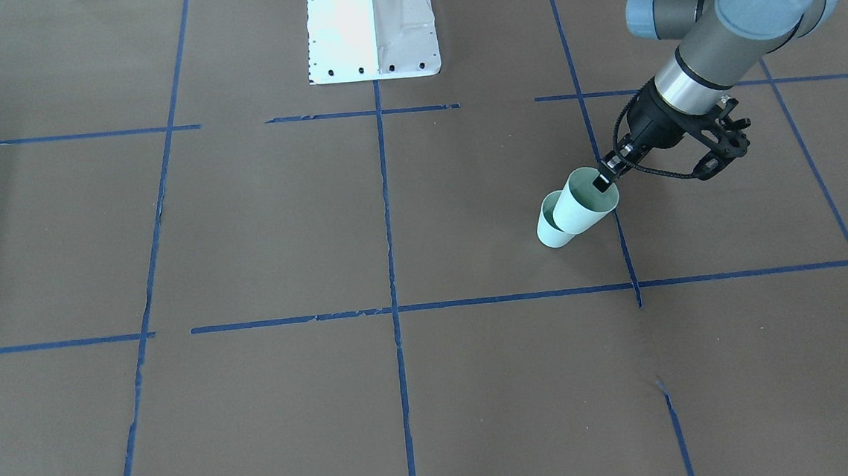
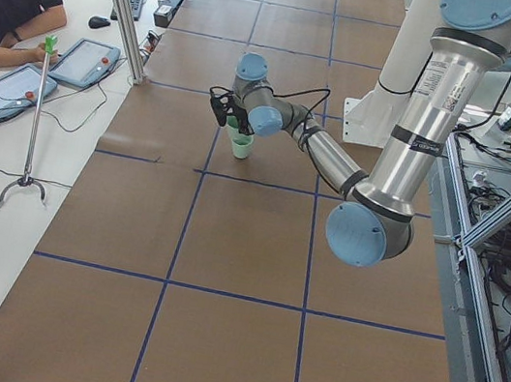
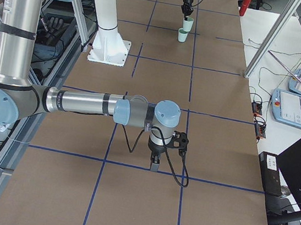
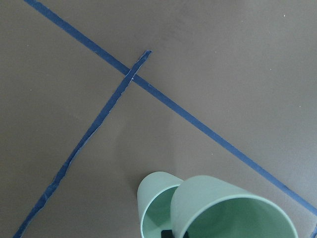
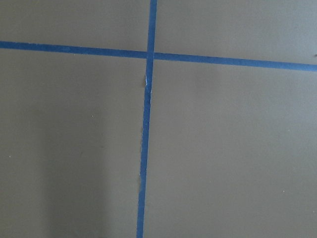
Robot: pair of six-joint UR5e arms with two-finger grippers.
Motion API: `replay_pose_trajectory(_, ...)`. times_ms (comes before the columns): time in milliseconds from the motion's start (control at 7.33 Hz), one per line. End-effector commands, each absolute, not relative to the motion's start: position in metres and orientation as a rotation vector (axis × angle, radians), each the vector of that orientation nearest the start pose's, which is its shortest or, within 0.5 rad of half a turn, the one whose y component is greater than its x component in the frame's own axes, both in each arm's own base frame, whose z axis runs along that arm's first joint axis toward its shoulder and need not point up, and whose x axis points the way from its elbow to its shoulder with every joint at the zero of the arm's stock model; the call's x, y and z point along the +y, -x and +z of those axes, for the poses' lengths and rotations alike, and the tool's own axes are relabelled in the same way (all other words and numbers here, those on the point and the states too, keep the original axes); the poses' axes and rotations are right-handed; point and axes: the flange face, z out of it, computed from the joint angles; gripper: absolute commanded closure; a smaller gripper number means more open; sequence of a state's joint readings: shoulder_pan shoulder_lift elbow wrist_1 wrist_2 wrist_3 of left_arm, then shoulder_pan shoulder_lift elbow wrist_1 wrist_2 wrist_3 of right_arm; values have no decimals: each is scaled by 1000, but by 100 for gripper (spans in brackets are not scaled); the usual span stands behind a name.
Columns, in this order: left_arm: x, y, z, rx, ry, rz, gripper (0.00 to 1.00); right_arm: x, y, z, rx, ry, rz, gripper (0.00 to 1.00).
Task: Stack cups
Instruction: 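Lower the held cup into the upright cup with the left gripper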
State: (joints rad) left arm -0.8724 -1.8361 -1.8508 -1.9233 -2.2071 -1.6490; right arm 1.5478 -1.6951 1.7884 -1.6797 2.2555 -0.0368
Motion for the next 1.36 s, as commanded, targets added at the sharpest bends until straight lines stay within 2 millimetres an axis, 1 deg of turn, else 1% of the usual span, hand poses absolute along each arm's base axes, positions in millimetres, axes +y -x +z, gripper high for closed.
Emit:
replay_pose_trajectory(0,-481,-316,343,1036,222,-567,100,-438,-60,626,-686,10,-52,0)
replay_pose_trajectory(409,-480,-317,345,1031,225,-566,100,-438,-60,626,-684,10,-52,0)
replay_pose_trajectory(545,-479,-320,345,1029,228,-563,68,-438,-60,626,-686,11,-54,0)
replay_pose_trajectory(682,-478,-320,345,1031,224,-554,26,-438,-60,626,-686,10,-52,0)
replay_pose_trajectory(818,-478,-320,345,1032,222,-550,0,-438,-60,626,-686,10,-52,0)
replay_pose_trajectory(955,-476,-316,337,1051,211,-541,0,-438,-60,626,-686,10,-52,0)
replay_pose_trajectory(1091,-477,-313,338,1056,186,-505,0,-438,-60,626,-686,10,-52,0)
replay_pose_trajectory(1227,-472,-294,368,1023,115,-385,0,-438,-60,627,-684,11,-52,0)
